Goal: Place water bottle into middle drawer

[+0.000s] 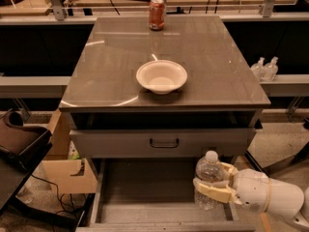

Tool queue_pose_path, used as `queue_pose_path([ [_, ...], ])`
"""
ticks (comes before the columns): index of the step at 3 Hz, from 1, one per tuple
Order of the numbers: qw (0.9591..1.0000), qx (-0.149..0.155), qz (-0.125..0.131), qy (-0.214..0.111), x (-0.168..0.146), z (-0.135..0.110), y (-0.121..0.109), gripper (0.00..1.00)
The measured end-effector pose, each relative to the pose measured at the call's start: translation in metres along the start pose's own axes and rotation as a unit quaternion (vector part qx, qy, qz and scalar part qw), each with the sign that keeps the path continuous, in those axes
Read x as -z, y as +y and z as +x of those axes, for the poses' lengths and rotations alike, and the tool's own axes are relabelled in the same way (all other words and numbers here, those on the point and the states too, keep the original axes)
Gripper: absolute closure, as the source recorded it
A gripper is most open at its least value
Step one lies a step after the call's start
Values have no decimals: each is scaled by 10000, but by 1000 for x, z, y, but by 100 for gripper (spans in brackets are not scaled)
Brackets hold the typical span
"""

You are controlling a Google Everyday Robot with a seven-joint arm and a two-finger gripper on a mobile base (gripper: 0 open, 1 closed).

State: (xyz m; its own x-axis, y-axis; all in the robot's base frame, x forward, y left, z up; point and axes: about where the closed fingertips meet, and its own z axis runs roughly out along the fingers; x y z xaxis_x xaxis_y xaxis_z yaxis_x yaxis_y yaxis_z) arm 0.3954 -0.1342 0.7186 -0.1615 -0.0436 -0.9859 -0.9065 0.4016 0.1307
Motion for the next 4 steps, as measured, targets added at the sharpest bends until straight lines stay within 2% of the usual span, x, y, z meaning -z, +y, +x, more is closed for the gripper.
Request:
queue_pose_path([
  [1,9999,112,56,-107,-6,3,-9,100],
  [2,9997,196,78,84,-23,19,-32,100],
  [3,9991,199,-64,357,-43,40,-48,100],
  [4,9978,178,-433,471,-65,65,-54,100],
])
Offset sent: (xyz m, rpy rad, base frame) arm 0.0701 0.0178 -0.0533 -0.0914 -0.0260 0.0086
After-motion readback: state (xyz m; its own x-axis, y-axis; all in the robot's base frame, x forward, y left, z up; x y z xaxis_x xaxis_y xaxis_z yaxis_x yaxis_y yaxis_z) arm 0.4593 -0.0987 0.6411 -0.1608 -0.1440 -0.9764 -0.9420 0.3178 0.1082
